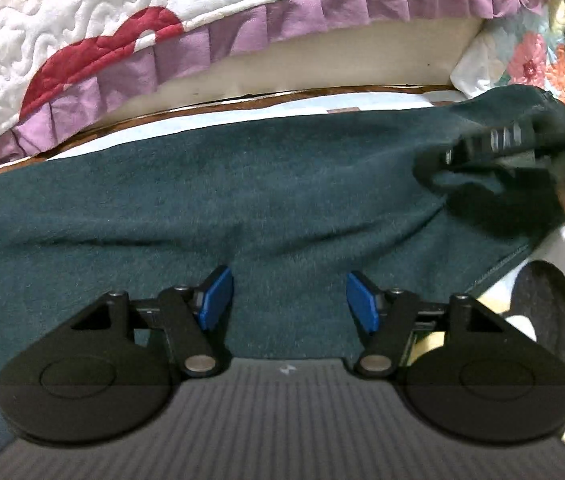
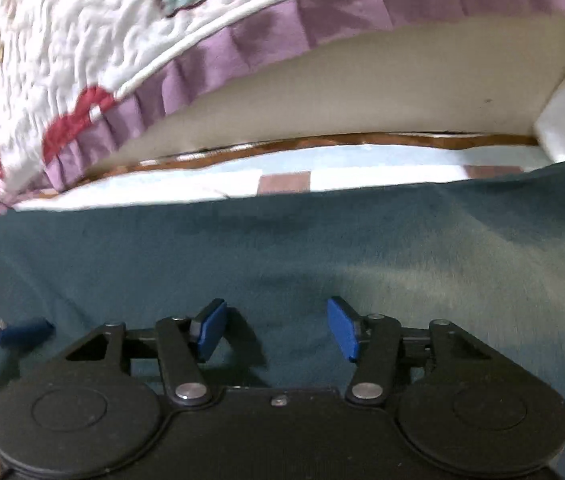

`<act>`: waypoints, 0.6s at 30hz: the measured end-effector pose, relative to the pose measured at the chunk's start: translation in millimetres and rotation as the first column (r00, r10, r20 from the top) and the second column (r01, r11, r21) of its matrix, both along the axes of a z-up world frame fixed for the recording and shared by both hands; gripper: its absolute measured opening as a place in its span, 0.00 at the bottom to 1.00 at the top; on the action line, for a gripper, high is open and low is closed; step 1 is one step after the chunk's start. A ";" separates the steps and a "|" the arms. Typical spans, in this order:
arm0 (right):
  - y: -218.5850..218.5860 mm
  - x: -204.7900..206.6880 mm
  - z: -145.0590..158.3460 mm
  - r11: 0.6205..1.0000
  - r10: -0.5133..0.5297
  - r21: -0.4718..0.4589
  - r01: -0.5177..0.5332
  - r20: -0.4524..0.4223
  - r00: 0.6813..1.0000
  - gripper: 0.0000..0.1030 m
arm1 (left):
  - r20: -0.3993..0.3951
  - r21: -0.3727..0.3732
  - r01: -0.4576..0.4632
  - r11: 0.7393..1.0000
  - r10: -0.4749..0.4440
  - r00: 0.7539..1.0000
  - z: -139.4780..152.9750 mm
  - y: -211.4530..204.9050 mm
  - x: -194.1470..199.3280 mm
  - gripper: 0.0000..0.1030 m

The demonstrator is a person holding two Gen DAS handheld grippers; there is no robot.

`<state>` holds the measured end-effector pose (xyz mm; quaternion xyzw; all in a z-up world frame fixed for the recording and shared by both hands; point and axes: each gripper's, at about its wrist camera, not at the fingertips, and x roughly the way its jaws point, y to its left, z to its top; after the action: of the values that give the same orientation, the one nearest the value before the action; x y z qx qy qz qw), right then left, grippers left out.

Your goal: Fold clothes

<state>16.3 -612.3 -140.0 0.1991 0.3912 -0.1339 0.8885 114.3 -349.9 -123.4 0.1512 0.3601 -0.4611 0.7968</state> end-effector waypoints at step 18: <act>-38.5 45.3 -8.3 0.963 0.216 -0.172 -0.209 0.023 0.976 0.00 | 0.013 -0.027 -0.024 0.999 0.024 1.000 -1.4 5.3 -2.7 0.62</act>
<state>61.5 -650.8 -148.4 0.0828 0.3791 -0.0664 0.9193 111.7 -344.6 -124.8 0.1394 0.3503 -0.4551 0.8067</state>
